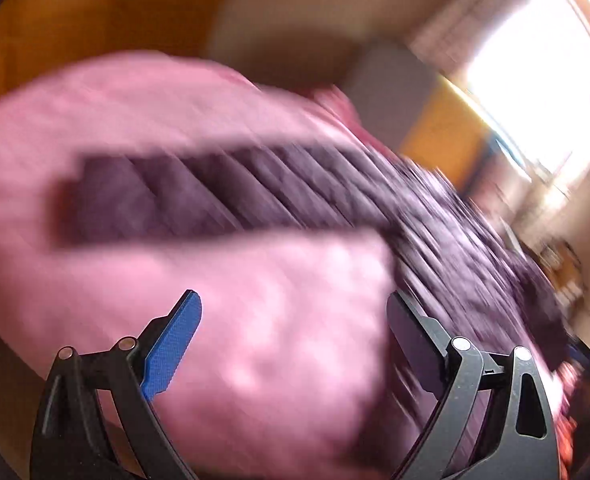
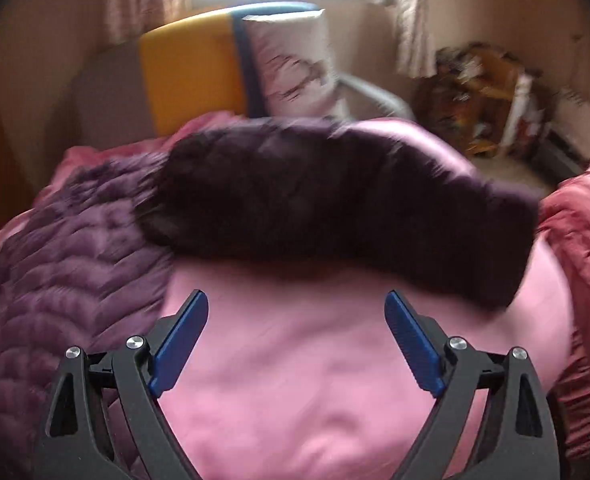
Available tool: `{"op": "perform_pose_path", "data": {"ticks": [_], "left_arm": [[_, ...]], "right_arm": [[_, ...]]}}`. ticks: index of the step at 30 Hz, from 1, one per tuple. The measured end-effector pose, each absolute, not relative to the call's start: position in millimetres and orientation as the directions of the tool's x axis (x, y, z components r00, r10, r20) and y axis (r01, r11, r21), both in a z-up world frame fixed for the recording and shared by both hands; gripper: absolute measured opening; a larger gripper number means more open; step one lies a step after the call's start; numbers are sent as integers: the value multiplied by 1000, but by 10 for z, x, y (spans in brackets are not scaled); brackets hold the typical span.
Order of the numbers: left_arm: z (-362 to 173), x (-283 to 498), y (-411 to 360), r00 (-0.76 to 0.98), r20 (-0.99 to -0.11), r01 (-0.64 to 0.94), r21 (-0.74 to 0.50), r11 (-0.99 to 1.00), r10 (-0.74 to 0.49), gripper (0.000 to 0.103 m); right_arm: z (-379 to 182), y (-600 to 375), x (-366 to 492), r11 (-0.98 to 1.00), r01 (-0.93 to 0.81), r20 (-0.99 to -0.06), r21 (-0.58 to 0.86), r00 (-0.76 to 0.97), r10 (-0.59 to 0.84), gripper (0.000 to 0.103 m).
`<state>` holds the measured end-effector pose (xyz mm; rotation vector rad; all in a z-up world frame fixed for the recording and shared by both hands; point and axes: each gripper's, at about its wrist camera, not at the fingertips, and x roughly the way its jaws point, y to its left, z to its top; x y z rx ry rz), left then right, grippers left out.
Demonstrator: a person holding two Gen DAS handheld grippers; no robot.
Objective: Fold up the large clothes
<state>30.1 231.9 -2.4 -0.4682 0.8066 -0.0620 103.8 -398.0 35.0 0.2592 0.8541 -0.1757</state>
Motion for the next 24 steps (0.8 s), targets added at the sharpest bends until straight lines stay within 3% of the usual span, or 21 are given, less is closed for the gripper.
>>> {"op": "perform_pose_path", "data": {"ticks": [4,6,8,10,11,12,14,15,18,22,23,24], "left_arm": [[-335,266,1896,619,-667,-20,-540,841,-414,93],[-434,299,1789,593,-663,-2,-568,823,-456,92],[-499,329,1653,567,-664,17,-582,813,-488,84],[-532,373,1544,542,-664,49,-588,808,-516,72],[-550,401,1470,524,-676,63,-576,815,-519,55],[-574,427,1432,511,-690,73,-559,826,-512,43],[-591,430,1321,505,-719,92,-505,858,-477,9],[-565,396,1286,509,-718,105,-496,862,-475,5],[-507,236,1253,502,-743,109,-453,885,-442,4],[-646,15,1363,452,-793,65,-428,902,-409,4],[-661,-21,1366,436,-799,62,-431,900,-413,4],[-631,-39,1387,441,-804,52,-422,905,-400,10]], "right_arm": [[-60,-3259,731,932,67,-802,355,534,267,87],[-198,-2982,625,931,12,-815,365,488,313,79],[-283,-2768,552,945,-18,-832,328,468,298,73],[-279,-2702,491,952,-37,-829,302,482,282,62],[-267,-2708,477,950,-36,-828,312,479,290,49],[-232,-2696,478,946,-45,-827,321,473,303,29],[-150,-2771,455,944,-72,-820,323,477,317,14],[-58,-2798,405,946,-88,-813,313,490,315,11],[66,-2907,217,952,-111,-805,286,511,302,10],[-229,-2889,186,970,-104,-879,220,411,243,12],[-262,-2871,178,973,-106,-887,204,401,229,20],[-249,-2873,188,976,-103,-892,190,398,216,34]]}}
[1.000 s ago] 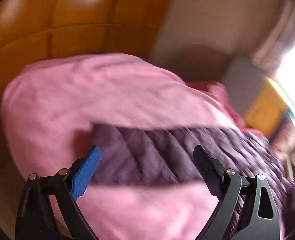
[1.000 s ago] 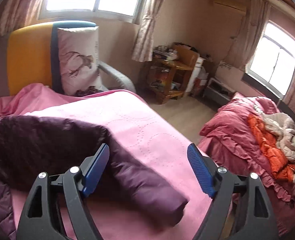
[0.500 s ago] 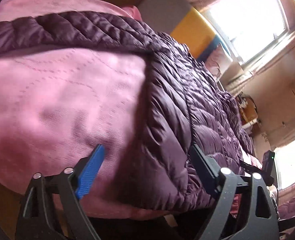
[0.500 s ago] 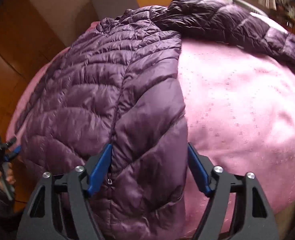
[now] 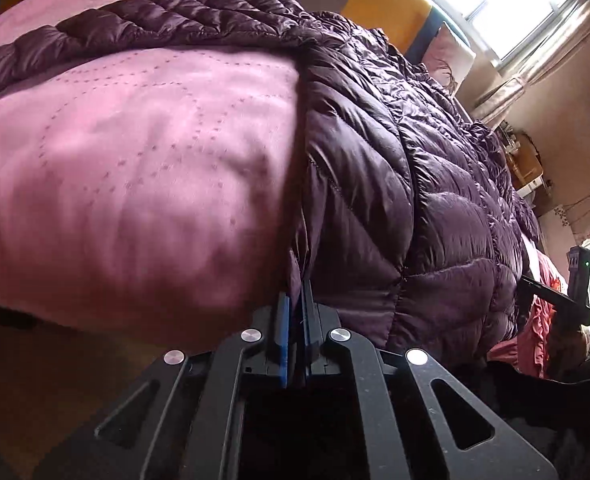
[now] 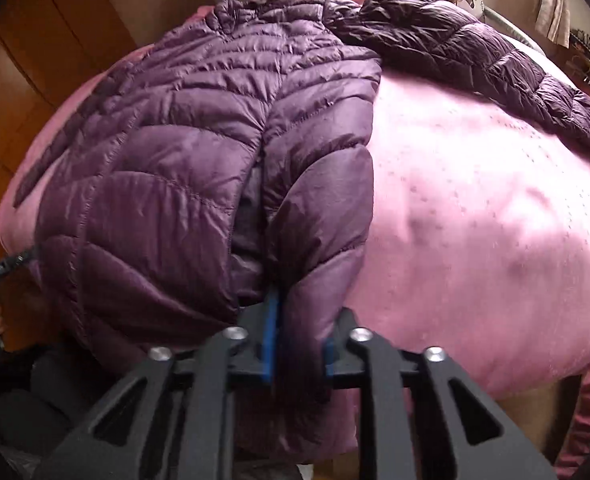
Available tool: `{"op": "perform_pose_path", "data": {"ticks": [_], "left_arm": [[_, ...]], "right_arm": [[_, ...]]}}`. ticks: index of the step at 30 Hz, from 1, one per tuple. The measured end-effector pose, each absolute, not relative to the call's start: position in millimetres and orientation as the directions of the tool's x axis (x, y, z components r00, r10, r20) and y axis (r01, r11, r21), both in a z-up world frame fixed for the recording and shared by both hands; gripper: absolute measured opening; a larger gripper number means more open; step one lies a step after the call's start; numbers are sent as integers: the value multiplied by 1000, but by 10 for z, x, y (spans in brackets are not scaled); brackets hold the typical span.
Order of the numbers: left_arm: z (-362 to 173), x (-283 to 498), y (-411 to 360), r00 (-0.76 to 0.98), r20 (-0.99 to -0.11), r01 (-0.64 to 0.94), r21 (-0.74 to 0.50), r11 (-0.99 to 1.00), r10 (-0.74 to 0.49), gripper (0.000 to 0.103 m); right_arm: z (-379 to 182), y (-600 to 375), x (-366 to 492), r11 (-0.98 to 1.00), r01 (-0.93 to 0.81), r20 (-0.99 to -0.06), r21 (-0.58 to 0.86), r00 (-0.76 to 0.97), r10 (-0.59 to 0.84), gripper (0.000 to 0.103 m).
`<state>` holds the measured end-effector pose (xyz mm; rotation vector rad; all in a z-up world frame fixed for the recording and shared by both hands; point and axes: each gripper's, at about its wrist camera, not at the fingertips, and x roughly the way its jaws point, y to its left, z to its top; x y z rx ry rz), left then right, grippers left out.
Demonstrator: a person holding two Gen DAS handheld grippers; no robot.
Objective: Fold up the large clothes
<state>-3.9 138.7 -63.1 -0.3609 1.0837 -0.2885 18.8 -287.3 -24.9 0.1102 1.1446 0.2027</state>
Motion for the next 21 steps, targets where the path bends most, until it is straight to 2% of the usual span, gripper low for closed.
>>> {"op": "perform_pose_path", "data": {"ticks": [1,2,3,4,5,6,8,11,12,15,17,19,20,21], "left_arm": [[-579,-44,1425,453,-804,40,-414,910,-386,15],[-487,-22,1528,482,-790,22,-420,907,-378,32],[-393,-14,1653,521,-774,-6,-425,905,-360,56],[-282,-11,1832,582,-751,-64,-424,903,-312,70],[-176,-7,2063,646,-726,-147,-422,894,-236,79],[-125,-6,2226,678,-710,-204,-427,881,-187,79],[-60,44,2663,707,-704,-344,-430,835,-71,81],[-41,191,3213,680,-720,-529,-355,770,135,81],[-49,243,3363,670,-723,-567,-351,745,170,81],[-136,381,3853,647,-732,-650,-382,657,214,83],[-161,505,4102,650,-735,-655,-416,631,190,85],[-214,673,4225,627,-753,-668,-391,633,197,85],[-256,778,4299,621,-758,-676,-392,624,198,83],[-299,843,4319,629,-758,-660,-406,632,171,62]], "right_arm": [[-201,-2890,216,978,-95,-891,185,404,208,41],[-133,-2917,245,979,-89,-883,185,422,205,50],[-28,-2931,277,982,-83,-870,169,456,189,57],[86,-2930,323,988,-73,-855,133,495,152,63],[199,-2915,380,993,-61,-835,105,536,121,76],[262,-2883,459,994,-58,-814,94,571,110,84],[378,-2767,608,991,-77,-776,108,617,132,85],[368,-2379,978,981,-124,-746,151,637,195,86],[349,-2192,1129,976,-142,-738,162,639,216,86],[311,-1791,1362,965,-181,-716,188,647,261,86],[253,-1554,1553,957,-198,-711,212,641,290,86],[191,-1324,1728,955,-214,-712,203,637,294,86],[165,-1235,1792,959,-217,-717,183,638,281,86],[123,-1134,1869,962,-221,-722,159,638,266,86]]}}
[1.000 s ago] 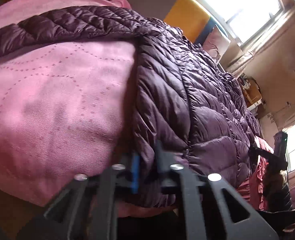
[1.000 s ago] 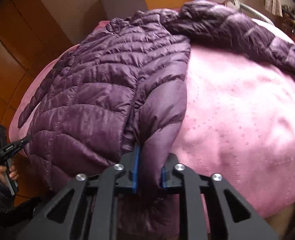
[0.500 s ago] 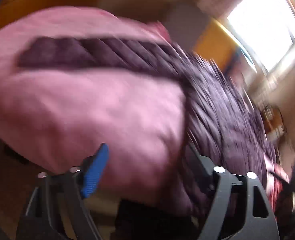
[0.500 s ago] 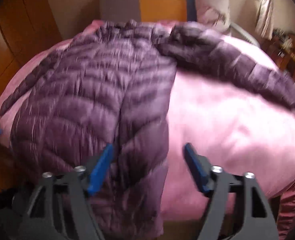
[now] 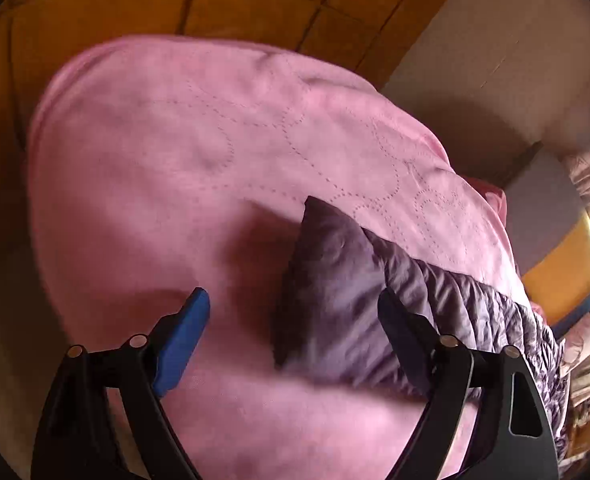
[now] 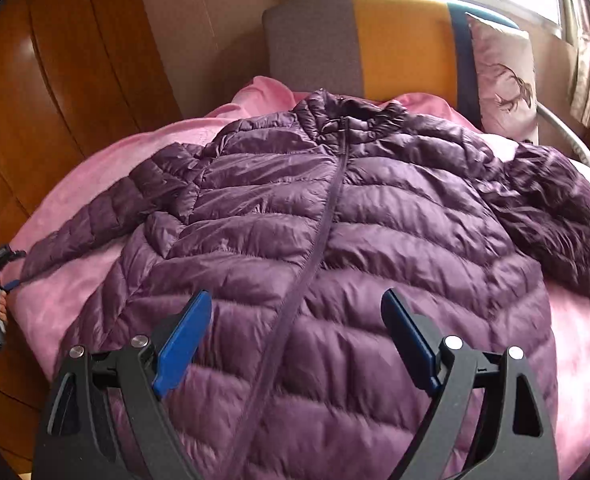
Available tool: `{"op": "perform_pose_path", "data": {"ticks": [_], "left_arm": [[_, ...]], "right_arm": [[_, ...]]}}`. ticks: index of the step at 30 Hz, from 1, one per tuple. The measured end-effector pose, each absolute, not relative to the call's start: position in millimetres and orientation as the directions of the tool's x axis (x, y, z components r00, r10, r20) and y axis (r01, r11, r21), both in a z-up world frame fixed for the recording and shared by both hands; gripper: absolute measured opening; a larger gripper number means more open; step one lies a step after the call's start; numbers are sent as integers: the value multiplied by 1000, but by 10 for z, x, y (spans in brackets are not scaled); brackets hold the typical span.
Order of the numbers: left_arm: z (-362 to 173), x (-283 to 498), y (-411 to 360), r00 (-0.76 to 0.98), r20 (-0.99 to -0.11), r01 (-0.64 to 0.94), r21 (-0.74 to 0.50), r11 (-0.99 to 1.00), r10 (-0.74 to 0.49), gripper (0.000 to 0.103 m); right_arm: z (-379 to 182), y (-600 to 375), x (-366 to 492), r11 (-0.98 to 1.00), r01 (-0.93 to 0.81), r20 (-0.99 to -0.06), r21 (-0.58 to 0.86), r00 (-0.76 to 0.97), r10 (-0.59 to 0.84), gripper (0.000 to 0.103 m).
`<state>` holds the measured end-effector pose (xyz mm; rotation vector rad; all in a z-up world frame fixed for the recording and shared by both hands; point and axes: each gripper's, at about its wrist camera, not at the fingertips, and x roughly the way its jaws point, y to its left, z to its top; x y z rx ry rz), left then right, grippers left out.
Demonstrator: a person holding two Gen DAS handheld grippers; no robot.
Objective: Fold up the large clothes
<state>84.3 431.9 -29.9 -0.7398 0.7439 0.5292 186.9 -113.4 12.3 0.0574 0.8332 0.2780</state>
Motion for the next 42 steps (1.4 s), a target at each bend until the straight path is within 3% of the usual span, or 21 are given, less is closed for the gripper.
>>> {"op": "perform_pose_path", "data": {"ticks": [1,2,3,7,12,14,16,17,18,20,22,25,28,32,34,38,42], "left_arm": [[-326,927,4329,630,-764,-641,-407,650,143,44],[-369,1017,4286,612,-779,-625,-374,685,134,13],[-395,1024,4235,607,-780,-619,-343,706,153,6],[-362,738,4185,610,-753,-651,-300,697,246,4],[-464,536,4091,536,-785,-685,-191,703,310,4],[-369,527,4004,494,-794,-711,-136,690,353,10],[-232,490,3896,477,-780,-723,-87,686,405,34],[-108,461,3790,503,-744,-722,-82,688,440,65],[0,430,3699,534,-704,-721,-91,687,468,82],[235,415,3422,610,-625,-691,-120,713,487,83],[397,526,3055,691,-584,-612,-158,775,426,83],[479,791,2369,798,-555,-411,-214,886,236,83],[395,1065,1577,828,-557,-203,-191,960,64,83],[164,1323,677,800,-592,12,-147,989,-98,83],[32,1404,355,785,-610,69,-93,993,-112,83],[-206,1506,93,740,-659,114,-75,991,-135,83],[-423,1579,136,687,-712,87,-114,990,-142,83]], "right_arm": [[80,-1066,1919,965,-223,-726,140,639,253,86],[37,-1019,1970,968,-220,-733,120,638,236,86],[-32,-973,2022,971,-217,-742,96,635,215,86],[-294,-894,2103,975,-209,-784,79,591,190,88],[-494,-828,2150,974,-225,-786,33,596,165,91],[-506,-886,2164,973,-223,-784,59,593,184,91],[-513,-921,2172,972,-224,-783,76,590,197,92],[-514,-944,2164,971,-225,-782,81,590,202,92],[-514,-961,2164,970,-227,-780,86,590,207,93],[-493,-985,2161,968,-229,-777,101,589,221,93],[-440,-1047,2143,962,-230,-773,146,580,256,93],[-283,-1351,2089,945,-184,-738,272,591,327,91],[-124,-1982,2002,926,-42,-699,375,644,312,86],[-49,-3172,1800,869,244,-683,431,717,138,81],[-120,-3905,1670,788,417,-705,453,709,29,76],[-313,-5137,1405,569,674,-753,472,644,-139,67],[-410,-5791,1331,413,763,-763,498,612,-209,65]]}}
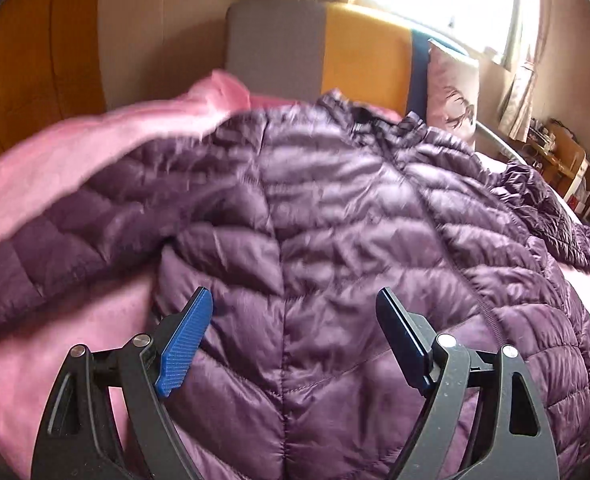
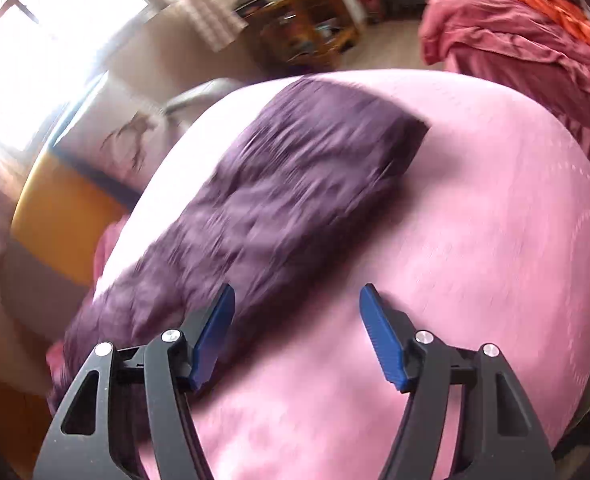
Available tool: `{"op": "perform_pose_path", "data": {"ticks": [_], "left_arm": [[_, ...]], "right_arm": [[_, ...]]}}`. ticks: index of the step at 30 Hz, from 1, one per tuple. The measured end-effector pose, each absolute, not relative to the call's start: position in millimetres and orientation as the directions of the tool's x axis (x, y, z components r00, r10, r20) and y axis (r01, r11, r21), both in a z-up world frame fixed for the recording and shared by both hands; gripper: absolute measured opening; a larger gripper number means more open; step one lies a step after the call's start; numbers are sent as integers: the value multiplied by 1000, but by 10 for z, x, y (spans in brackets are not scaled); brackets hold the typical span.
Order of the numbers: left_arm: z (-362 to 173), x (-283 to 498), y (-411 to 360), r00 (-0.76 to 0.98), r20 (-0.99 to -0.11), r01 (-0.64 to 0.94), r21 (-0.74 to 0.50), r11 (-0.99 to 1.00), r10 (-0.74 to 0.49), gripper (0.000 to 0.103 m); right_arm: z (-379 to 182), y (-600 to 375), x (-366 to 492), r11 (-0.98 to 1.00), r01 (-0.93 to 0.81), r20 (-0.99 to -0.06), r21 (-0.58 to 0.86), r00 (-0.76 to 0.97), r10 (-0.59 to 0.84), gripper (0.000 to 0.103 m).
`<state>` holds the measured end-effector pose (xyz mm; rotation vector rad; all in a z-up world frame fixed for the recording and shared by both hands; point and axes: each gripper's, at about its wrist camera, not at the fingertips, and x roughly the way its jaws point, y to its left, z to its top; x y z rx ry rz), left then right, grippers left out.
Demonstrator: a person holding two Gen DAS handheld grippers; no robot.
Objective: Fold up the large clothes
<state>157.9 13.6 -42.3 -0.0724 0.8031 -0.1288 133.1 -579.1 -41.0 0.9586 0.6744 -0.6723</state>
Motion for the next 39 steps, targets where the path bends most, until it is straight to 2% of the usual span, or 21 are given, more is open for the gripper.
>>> {"op": "perform_pose_path", "data": {"ticks": [3,5,6,8,9,14,19,20,22,23,24,28,30,32,35,37,39], "left_arm": [[-601,1642,226,657,-735,52,-181,982,-170,83],[-622,1645,187,653,-740,48,-172,984,-161,85],[-631,1643,161,652,-743,52,-158,986,-154,87],[-634,1650,138,650,-746,54,-144,988,-145,88],[-633,1658,132,648,-748,54,-143,988,-143,88],[-642,1679,150,650,-744,54,-159,986,-156,89],[-641,1708,206,647,-745,62,-164,984,-165,89],[-639,1716,216,645,-746,63,-164,984,-166,89],[-625,1717,251,643,-746,64,-170,983,-171,89],[-607,1722,264,640,-749,67,-172,983,-174,89],[-584,1722,273,635,-752,72,-171,983,-177,89],[-383,1682,339,665,-720,80,-196,977,-199,89],[-286,1697,341,691,-698,84,-184,979,-190,89],[-199,1752,345,713,-676,92,-176,980,-188,89],[-135,1909,320,729,-660,96,-162,982,-180,89],[-148,2017,302,738,-652,98,-150,984,-173,89],[-210,2125,313,723,-670,91,-149,985,-169,89]], "right_arm": [[-453,-6032,1378,336,775,-753,535,618,-226,65],[-439,-6085,1429,319,781,-753,537,614,-236,64],[-409,-6091,1470,318,790,-762,524,601,-240,42],[-348,-6059,1499,364,805,-783,468,569,-251,11],[-258,-5999,1483,405,815,-792,414,542,-282,7],[59,-5670,1077,527,845,-759,88,399,-514,4],[-395,-5570,699,529,849,-828,-9,290,-480,5],[-416,-5531,665,537,844,-824,7,309,-475,7],[-361,-5505,576,532,845,-819,51,341,-462,30],[-311,-5489,516,528,845,-815,83,362,-452,64],[-227,-5493,554,521,849,-804,86,368,-467,75],[173,-5163,504,556,831,-719,30,404,-565,77],[322,-4897,607,621,781,-680,58,487,-549,84],[387,-4580,854,721,687,-675,90,574,-463,89],[382,-3949,1405,879,459,-695,128,674,-251,89],[334,-3461,1802,947,288,-708,139,697,-108,89],[254,-3067,2131,977,182,-717,111,695,-48,89]]}}
